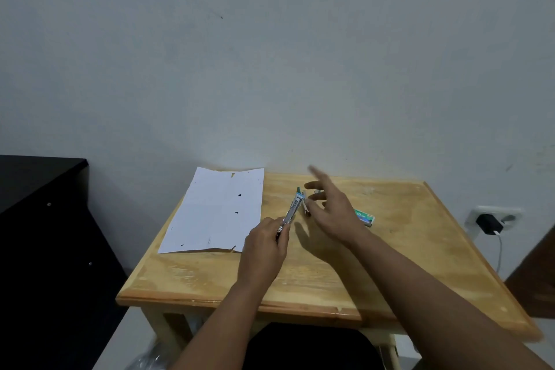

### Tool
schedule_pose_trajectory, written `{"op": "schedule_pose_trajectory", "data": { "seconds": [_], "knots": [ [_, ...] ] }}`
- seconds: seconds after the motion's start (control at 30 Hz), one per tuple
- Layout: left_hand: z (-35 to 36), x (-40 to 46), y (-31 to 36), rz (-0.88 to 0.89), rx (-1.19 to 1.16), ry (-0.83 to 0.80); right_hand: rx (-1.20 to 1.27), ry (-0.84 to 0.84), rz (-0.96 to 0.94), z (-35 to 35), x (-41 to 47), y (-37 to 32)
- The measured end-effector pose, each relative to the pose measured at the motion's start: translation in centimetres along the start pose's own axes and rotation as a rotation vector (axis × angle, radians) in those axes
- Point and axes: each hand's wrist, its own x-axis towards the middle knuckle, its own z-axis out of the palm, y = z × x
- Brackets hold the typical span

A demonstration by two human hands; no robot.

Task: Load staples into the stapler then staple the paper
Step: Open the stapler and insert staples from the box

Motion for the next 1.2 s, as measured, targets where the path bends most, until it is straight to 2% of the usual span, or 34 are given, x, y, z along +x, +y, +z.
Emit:
{"op": "schedule_pose_trajectory", "data": {
  "seconds": [0.07, 0.17, 0.2, 0.3, 0.33, 0.37, 0.43, 0.47, 0.5, 0.57, 0.6, 0.63, 0.67, 0.73, 0.77, 0.83, 0.9, 0.93, 0.97, 1.07, 1.1, 1.2],
  "knots": [
    [0.0, 0.2, 0.0, -0.003, -0.010, 0.019, 0.058, 0.051, 0.018, -0.1, 0.1, -0.4],
    [-0.1, 0.2, -0.3, -0.030, -0.019, 0.047, -0.091, -0.219, -0.056, 0.3, -0.3, -0.2],
    [0.0, 0.1, -0.3, -0.023, -0.024, 0.050, -0.074, -0.202, -0.058, 0.2, -0.1, 0.0],
    [0.1, 0.1, -0.3, 0.005, -0.040, 0.063, 0.060, 0.067, -0.018, -0.3, 0.6, -0.6],
    [0.1, 0.2, -0.4, 0.007, -0.046, 0.074, 0.062, 0.066, -0.017, -0.5, 0.7, -0.9],
    [0.1, 0.2, -0.5, 0.003, -0.051, 0.090, 0.011, -0.014, -0.031, -0.5, 0.6, -1.2],
    [0.0, 0.2, -0.7, -0.015, -0.063, 0.119, -0.124, -0.296, -0.083, -0.2, 0.1, -1.1],
    [-0.1, 0.2, -0.7, -0.011, -0.071, 0.127, -0.111, -0.295, -0.104, -0.5, 0.2, -1.2],
    [-0.1, 0.1, -0.7, 0.001, -0.078, 0.132, -0.077, -0.210, -0.101, -1.0, 0.7, -1.5],
    [-0.1, 0.1, -0.5, 0.021, -0.075, 0.136, 0.061, 0.081, -0.057, -1.5, 1.2, -2.1],
    [0.0, 0.2, -0.5, 0.021, -0.073, 0.147, 0.113, 0.164, -0.034, -1.6, 1.3, -2.2],
    [0.0, 0.2, -0.6, 0.017, -0.076, 0.158, 0.121, 0.163, -0.043, -1.6, 1.0, -2.6],
    [0.0, 0.2, -0.8, 0.010, -0.080, 0.160, 0.047, 0.058, -0.070, -1.3, 0.8, -2.4],
    [0.0, 0.1, -0.8, 0.000, -0.075, 0.149, -0.146, -0.297, -0.125, -0.5, -0.4, -2.0],
    [0.0, 0.1, -0.8, 0.011, -0.072, 0.141, -0.154, -0.319, -0.150, -0.7, -0.3, -2.0],
    [0.1, 0.0, -0.5, 0.046, -0.070, 0.128, -0.026, -0.108, -0.143, -1.3, 0.6, -2.4],
    [0.1, -0.1, -0.4, 0.046, -0.055, 0.132, 0.159, 0.146, -0.051, -1.5, 1.1, -3.1],
    [0.1, 0.1, -0.5, 0.036, -0.051, 0.147, 0.185, 0.204, -0.023, -1.5, 1.0, -3.3],
    [0.1, 0.1, -0.6, 0.028, -0.056, 0.159, 0.128, 0.166, -0.046, -1.4, 0.8, -3.0],
    [0.0, 0.1, -0.7, -0.002, -0.071, 0.156, -0.258, -0.362, -0.169, -0.3, -0.6, -2.1],
    [0.0, 0.2, -0.6, 0.002, -0.074, 0.151, -0.259, -0.381, -0.169, -0.1, -0.6, -2.0],
    [0.0, 0.0, -0.5, 0.003, -0.060, 0.145, -0.151, -0.105, -0.156, 0.4, -0.2, -2.2]
  ]
}}
